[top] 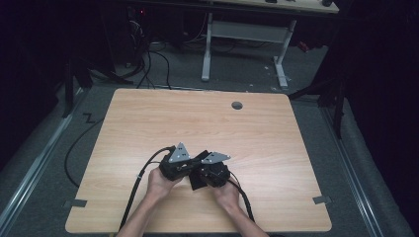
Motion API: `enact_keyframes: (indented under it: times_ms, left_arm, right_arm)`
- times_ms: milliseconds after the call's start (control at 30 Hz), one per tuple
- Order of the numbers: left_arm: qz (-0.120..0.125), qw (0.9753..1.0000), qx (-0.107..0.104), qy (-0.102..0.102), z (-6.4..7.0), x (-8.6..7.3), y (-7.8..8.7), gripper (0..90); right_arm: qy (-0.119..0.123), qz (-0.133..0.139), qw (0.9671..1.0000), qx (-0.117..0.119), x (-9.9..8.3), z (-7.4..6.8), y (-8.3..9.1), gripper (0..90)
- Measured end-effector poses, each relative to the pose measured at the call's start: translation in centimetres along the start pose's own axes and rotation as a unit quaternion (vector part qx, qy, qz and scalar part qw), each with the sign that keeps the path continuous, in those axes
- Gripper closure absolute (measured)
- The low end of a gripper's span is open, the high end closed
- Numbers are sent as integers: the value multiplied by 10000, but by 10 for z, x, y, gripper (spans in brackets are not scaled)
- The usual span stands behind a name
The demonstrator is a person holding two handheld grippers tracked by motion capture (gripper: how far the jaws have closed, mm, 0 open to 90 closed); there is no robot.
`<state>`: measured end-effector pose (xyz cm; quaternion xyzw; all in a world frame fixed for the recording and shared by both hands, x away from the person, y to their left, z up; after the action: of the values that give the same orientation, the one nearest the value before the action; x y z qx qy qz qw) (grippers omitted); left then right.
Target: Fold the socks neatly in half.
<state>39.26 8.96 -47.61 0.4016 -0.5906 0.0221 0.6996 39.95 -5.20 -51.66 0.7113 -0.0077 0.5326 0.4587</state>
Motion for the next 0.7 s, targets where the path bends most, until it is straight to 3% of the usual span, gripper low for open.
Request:
enact_keyframes:
  times_ms: [233, 367, 500, 700]
  left_arm:
    - [17, 10000, 48, 54, -2, -2, 1, 837]
    - [22, 10000, 36, 56, -2, -3, 0, 837]
    - [65, 9999, 6, 86, -2, -2, 0, 837]
    - [34, 10000, 51, 27, -4, 0, 2, 836]
  right_arm:
    - [196, 32, 9997, 104, -6, -5, 29, 672]
    - [332, -106, 9992, 171, -19, -8, 43, 673]
    - [357, -225, 9989, 207, -28, -9, 42, 673]
    - [208, -163, 9994, 217, -25, -10, 28, 685]
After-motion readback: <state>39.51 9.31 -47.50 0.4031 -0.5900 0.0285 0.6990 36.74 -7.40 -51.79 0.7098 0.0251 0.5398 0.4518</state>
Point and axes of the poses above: each handheld gripper's, and its own axes: y roughly backward along the jaws, x roughly out of its top, z roughly to its right, the point moved 3 cm from there along -y, roughly forward along the jaws, and after that the axes turned 1 degree about z, right-handed, at the moved point
